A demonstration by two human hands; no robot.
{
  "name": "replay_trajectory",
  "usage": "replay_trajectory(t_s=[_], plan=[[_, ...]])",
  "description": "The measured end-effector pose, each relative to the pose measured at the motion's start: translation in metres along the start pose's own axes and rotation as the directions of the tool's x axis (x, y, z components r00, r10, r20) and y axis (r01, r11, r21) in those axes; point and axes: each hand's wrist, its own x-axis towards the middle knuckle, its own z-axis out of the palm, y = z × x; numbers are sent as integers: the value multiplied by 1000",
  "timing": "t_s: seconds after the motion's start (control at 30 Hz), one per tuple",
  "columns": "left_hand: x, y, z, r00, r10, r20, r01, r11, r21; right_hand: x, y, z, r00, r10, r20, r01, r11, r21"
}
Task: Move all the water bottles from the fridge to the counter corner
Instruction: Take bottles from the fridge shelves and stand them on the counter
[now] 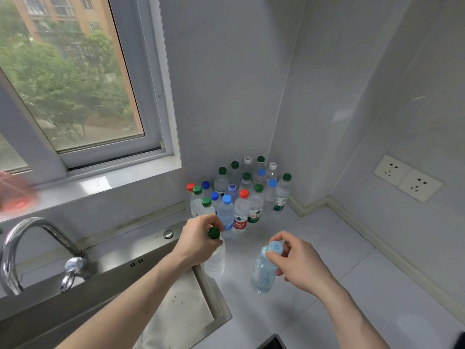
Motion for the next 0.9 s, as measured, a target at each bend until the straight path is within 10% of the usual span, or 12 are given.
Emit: replay_trajectory(t_s=[0.9], plan=[[82,-47,38,999,-11,-44,15,995,101,120,-6,25,996,-18,82,27,994,-101]])
